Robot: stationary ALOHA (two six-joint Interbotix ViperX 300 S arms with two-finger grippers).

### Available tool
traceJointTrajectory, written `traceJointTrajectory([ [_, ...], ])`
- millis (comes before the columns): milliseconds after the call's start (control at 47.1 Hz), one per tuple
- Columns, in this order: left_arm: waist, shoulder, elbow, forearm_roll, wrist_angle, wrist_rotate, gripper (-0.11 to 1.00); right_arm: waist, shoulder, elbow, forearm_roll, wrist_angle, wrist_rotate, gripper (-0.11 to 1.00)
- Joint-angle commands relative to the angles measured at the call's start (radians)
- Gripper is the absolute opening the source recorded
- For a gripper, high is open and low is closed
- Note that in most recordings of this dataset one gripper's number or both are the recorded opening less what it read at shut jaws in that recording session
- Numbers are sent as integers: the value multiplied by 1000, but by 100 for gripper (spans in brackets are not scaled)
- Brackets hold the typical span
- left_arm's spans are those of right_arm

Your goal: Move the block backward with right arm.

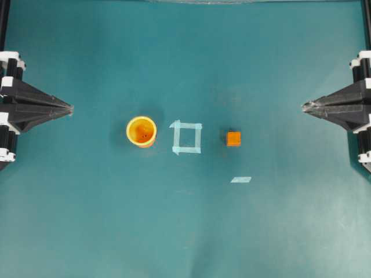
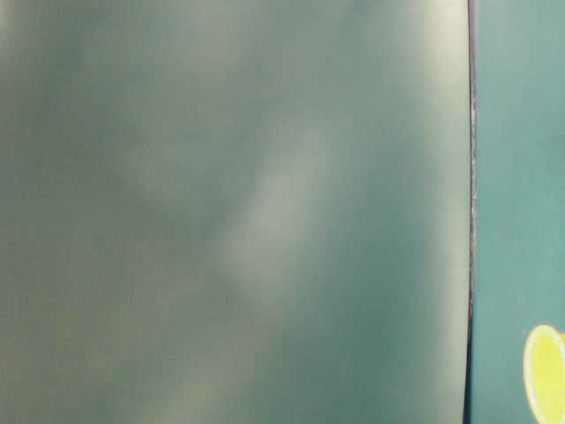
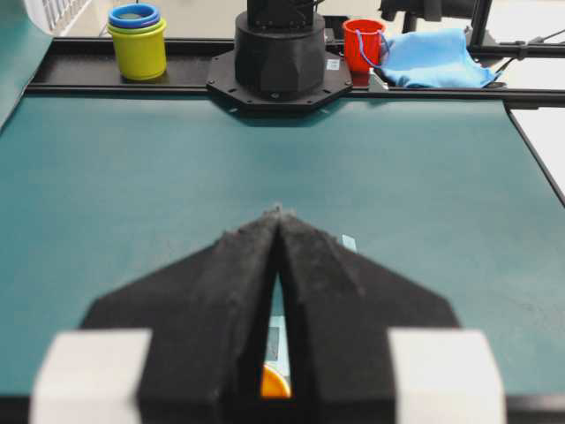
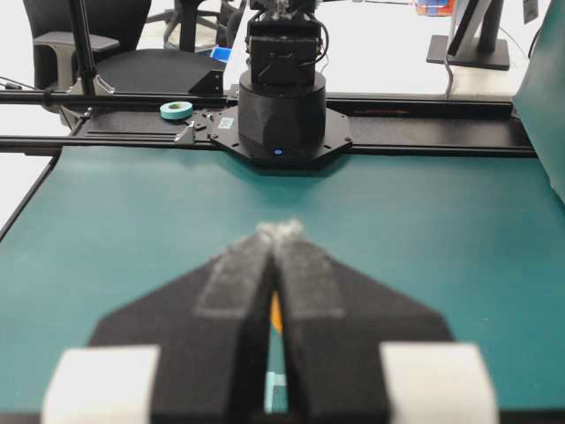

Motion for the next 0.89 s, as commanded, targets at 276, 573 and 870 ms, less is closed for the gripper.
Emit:
traceJointTrajectory([
  [276, 0, 11, -49, 8, 57, -5, 0, -20, 40, -63, 2, 52, 0, 0],
  [573, 0, 11, -49, 8, 60, -3, 0, -54, 91, -91, 5, 58, 9, 0],
  [870, 0, 12, -49, 8, 77, -5, 0, -55, 178, -144, 5, 84, 11, 2],
])
